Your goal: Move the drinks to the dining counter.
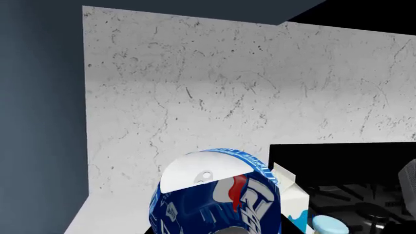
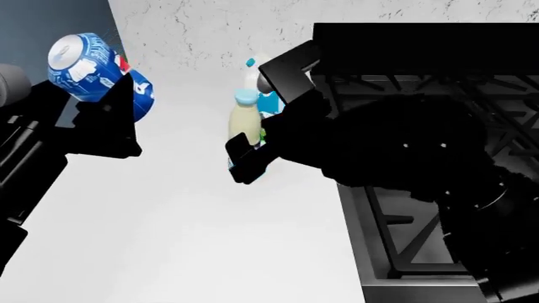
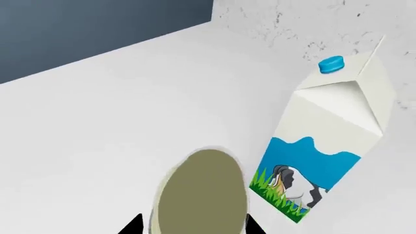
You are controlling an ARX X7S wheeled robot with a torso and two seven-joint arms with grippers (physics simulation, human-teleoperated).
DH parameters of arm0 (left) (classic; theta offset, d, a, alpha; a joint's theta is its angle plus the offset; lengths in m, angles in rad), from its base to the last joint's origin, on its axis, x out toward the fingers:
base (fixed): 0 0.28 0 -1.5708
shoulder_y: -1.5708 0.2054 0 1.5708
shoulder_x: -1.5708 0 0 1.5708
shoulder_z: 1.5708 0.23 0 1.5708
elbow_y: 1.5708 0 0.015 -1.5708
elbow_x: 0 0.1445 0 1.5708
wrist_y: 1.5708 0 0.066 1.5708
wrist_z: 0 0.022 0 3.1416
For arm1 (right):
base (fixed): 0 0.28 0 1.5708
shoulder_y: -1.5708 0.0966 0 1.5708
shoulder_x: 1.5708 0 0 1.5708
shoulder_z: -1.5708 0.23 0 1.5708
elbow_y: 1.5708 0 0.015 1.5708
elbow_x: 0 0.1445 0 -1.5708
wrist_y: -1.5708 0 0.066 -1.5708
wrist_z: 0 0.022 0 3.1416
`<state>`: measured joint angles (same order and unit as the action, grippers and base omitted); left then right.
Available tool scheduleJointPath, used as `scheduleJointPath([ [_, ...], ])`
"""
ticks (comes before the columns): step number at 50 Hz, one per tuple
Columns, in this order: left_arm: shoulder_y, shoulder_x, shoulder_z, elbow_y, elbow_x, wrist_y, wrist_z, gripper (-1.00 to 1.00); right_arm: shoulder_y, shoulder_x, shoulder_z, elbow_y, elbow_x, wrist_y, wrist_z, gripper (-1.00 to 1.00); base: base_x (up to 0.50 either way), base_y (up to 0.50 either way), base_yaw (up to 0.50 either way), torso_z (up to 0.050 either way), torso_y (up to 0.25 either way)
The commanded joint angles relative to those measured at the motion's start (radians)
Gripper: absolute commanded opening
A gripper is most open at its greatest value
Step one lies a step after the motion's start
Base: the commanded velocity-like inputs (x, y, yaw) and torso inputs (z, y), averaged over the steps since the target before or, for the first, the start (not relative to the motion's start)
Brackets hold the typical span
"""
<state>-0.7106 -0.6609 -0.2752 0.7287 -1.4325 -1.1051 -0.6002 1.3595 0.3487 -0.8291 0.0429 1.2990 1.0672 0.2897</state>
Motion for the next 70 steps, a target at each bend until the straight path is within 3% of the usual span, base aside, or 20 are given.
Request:
scheduleJointPath([
  [1, 0.036, -0.006, -0.021, 0.006, 0.006, 0.018, 0.007, -1.00, -0.030, 0.107, 0.106, -0.204, 0.101, -0.005, 0.136, -1.00, 0.00, 0.00, 0.00, 0.000, 0.000],
  [5, 0.005, -0.003, -0.001, 0.001, -0.012, 0.013, -0.015, -1.00, -0.033, 0.209, 0.277, -0.417, 0.260, -0.066, 0.356, -1.00, 0.00, 0.00, 0.00, 0.000, 0.003],
  [8, -0.005, 0.004, 0.017, -0.003, 0.002, 0.012, -0.009, -1.00, -0.052, 0.286, 0.328, -0.516, 0.317, -0.079, 0.480, -1.00, 0.00, 0.00, 0.00, 0.000, 0.000],
  [13, -0.027, 0.023, 0.052, -0.010, 0.016, 0.010, -0.008, -1.00, -0.088, 0.365, 0.401, -0.628, 0.410, -0.120, 0.547, -1.00, 0.00, 0.00, 0.00, 0.000, 0.000],
  [14, -0.032, 0.026, 0.059, -0.011, 0.019, 0.009, -0.010, -1.00, -0.091, 0.392, 0.399, -0.682, 0.388, -0.110, 0.637, -1.00, 0.00, 0.00, 0.00, 0.000, 0.010],
  [22, -0.056, 0.019, 0.072, -0.006, -0.017, -0.001, -0.041, -1.00, -0.170, 0.392, 0.431, -0.732, 0.324, -0.156, 0.505, -1.00, 0.00, 0.00, 0.00, 0.000, 0.000],
  [70, -0.027, 0.000, 0.073, -0.009, 0.005, 0.029, -0.020, -1.00, -0.144, 0.361, 0.356, -0.676, 0.256, -0.119, 0.480, -1.00, -0.47, 0.07, 0.00, 0.001, 0.000],
])
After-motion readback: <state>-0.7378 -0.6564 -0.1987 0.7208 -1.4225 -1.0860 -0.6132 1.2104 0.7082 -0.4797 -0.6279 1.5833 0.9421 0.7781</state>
